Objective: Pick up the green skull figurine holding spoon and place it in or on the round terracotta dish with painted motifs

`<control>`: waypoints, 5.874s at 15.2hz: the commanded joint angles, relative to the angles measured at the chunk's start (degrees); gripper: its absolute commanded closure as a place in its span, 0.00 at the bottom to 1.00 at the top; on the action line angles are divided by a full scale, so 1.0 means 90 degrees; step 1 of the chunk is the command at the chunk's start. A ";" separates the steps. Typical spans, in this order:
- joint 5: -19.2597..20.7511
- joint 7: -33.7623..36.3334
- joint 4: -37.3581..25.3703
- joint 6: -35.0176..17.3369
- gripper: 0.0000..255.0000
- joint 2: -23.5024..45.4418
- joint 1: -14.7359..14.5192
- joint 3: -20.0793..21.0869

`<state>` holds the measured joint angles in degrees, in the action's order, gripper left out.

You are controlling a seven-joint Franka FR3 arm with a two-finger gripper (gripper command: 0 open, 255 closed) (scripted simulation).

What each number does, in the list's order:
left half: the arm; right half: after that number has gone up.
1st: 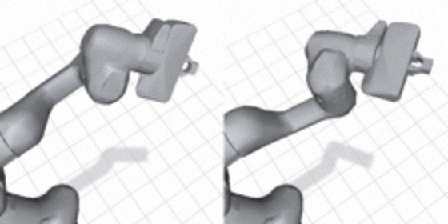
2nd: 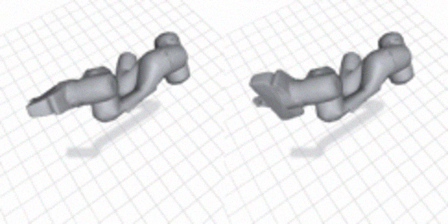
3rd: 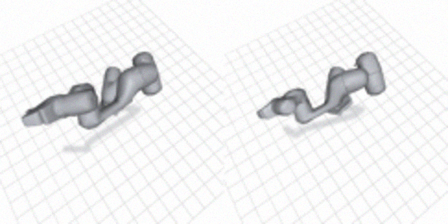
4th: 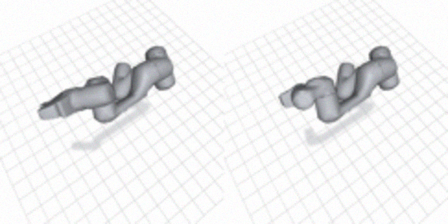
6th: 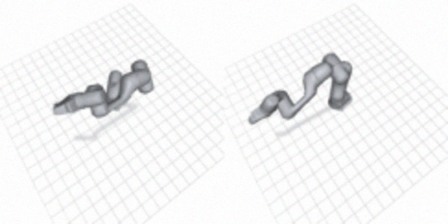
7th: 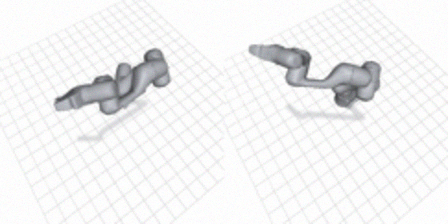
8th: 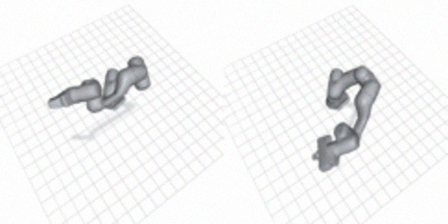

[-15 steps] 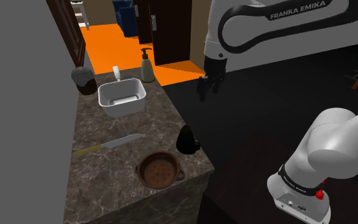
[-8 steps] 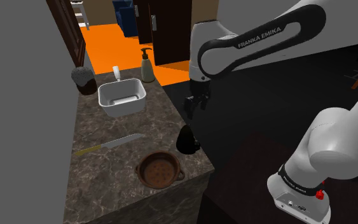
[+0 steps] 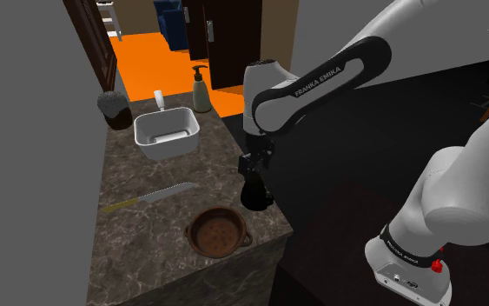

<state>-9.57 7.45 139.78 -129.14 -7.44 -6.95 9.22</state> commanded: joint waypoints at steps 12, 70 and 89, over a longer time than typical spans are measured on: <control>-0.0018 -0.0003 0.0185 -0.0545 0.00 0.0358 -0.0028 0.0041; 0.0157 0.2376 -0.2286 0.1333 1.00 0.0694 -0.0854 0.1236; 0.0270 0.2380 -0.1707 0.0291 1.00 0.1178 -0.0889 0.1264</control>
<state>-7.15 28.86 124.45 -126.49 3.18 -14.95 20.59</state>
